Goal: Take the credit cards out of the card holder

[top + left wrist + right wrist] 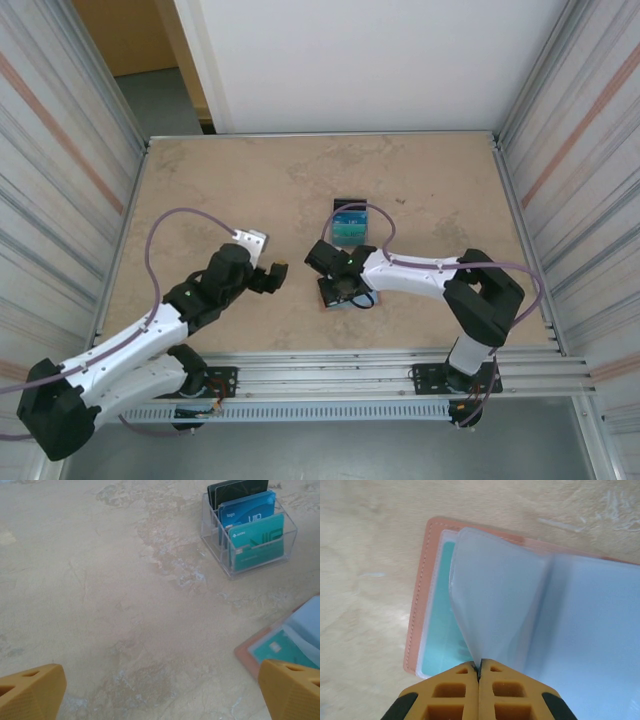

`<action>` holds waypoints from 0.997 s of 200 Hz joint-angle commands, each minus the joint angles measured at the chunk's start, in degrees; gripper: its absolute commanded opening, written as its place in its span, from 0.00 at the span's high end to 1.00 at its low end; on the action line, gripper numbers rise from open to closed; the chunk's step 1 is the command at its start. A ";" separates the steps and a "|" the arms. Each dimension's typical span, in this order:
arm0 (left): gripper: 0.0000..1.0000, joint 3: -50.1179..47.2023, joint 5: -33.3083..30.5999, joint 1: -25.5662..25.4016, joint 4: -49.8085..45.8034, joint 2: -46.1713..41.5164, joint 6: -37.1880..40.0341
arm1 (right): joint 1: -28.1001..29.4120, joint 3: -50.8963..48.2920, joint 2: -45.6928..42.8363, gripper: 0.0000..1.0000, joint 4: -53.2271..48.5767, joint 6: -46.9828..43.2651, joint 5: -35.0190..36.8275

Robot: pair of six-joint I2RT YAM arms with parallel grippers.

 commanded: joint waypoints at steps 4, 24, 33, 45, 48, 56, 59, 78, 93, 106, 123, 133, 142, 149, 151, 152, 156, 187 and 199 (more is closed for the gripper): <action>0.01 2.89 -6.98 -3.56 -2.28 2.53 -7.28 | -0.05 -2.23 -4.90 0.92 1.96 -0.64 -3.57; 0.01 4.01 -9.43 -6.37 -4.31 7.49 -14.13 | -1.25 -4.00 -6.04 0.92 3.28 -0.56 -4.67; 0.01 4.06 -9.94 -7.72 -3.86 9.74 -17.01 | -1.77 -4.72 -6.28 0.92 4.16 -0.48 -5.51; 0.01 4.34 -9.52 -9.48 -2.89 13.33 -19.53 | -2.34 -5.54 -6.45 0.92 5.55 -0.21 -6.56; 0.01 4.45 -9.41 -9.84 -2.76 14.18 -20.08 | -2.43 -5.68 -6.46 0.92 5.82 -0.14 -6.81; 0.01 4.93 -9.29 -10.72 -2.46 16.53 -21.31 | -2.62 -5.98 -6.36 0.92 6.38 -0.08 -7.19; 0.01 5.14 -9.22 -11.13 -2.34 17.32 -21.83 | -2.71 -6.10 -6.35 0.92 6.50 -0.04 -7.16; 0.01 6.20 -9.40 -12.95 -2.17 22.16 -25.43 | -3.05 -6.62 -6.18 0.92 7.20 0.14 -7.45; 0.01 6.39 -9.72 -13.93 -1.70 25.34 -28.52 | -3.32 -7.08 -6.01 0.91 7.77 0.40 -7.78; 0.01 6.49 -9.84 -14.53 -1.66 27.33 -30.83 | -3.51 -7.38 -5.91 0.91 8.28 0.62 -8.01; 0.01 6.69 -10.07 -15.20 -0.76 29.61 -31.69 | -3.86 -7.72 -5.91 0.91 8.80 0.89 -8.32; 0.01 7.03 -9.95 -15.39 -0.42 30.82 -31.76 | -4.10 -7.96 -5.99 0.91 8.96 0.93 -8.49; 0.01 7.37 -9.86 -15.49 -0.48 31.71 -31.75 | -4.17 -8.06 -6.15 0.91 9.08 1.02 -8.67; 0.01 7.54 -10.00 -15.56 -0.45 32.44 -31.85 | -4.38 -8.20 -6.25 0.91 9.16 0.98 -8.81; 0.01 7.60 -10.10 -15.57 -0.45 32.64 -31.82 | -4.43 -8.24 -6.31 0.91 9.16 1.05 -8.87; 0.01 7.58 -10.06 -15.58 -0.47 32.73 -31.83 | -4.45 -8.24 -6.33 0.91 9.16 1.08 -8.92; 0.01 7.65 -10.02 -15.56 -0.44 33.09 -31.88 | -4.50 -8.30 -6.38 0.91 9.16 1.11 -8.97; 0.01 8.57 -10.04 -15.57 -0.76 36.04 -31.73 | -4.88 -8.77 -6.82 0.88 9.40 1.46 -8.93; 0.01 9.27 -10.09 -15.60 -1.66 37.21 -31.75 | -4.92 -8.86 -6.90 0.87 9.22 1.54 -8.74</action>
